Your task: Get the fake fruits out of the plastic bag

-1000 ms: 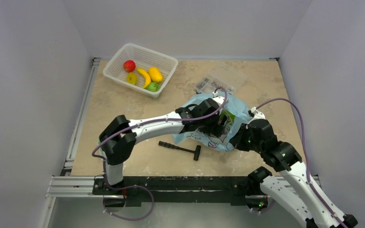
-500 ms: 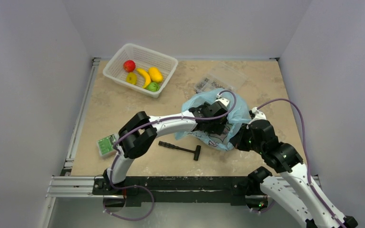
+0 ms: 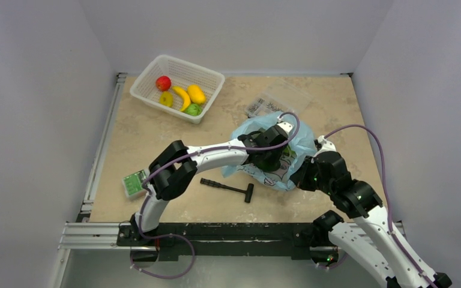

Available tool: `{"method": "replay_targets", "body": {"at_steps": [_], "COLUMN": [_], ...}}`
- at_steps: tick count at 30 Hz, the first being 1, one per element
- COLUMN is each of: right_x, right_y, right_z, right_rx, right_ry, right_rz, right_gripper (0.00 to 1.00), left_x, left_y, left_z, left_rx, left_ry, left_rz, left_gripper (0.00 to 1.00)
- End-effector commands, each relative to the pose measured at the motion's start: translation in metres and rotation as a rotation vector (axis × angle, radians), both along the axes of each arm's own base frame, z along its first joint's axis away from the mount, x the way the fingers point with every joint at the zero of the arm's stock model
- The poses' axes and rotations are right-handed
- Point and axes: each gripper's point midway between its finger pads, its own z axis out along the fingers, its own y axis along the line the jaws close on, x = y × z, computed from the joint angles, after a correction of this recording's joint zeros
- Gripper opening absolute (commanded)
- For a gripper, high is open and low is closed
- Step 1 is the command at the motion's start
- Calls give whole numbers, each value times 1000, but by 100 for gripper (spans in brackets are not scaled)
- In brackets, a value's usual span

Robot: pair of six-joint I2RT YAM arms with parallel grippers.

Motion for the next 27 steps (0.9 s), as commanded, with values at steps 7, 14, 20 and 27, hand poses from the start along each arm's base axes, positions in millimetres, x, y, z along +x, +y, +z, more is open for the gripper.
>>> {"method": "replay_targets", "body": {"at_steps": [7,14,20,27], "right_x": [5,5,4,4], "right_y": [2,2,2,3], "right_z": [5,5,7,6], "right_rx": [3,6,11,9], "right_ry": [-38,-42,-49,-45], "right_rz": [10,12,16,18], "right_gripper": [0,0,0,0], "left_x": [-28,-25,-22,-30], "left_y": [20,16,14,17], "left_z": [-37,-45,-29,9], "left_rx": [96,115,95,23], "left_ry": [123,127,100,82], "left_rz": [-54,-69,-74,-93], "left_gripper": [76,66,34,14]}}
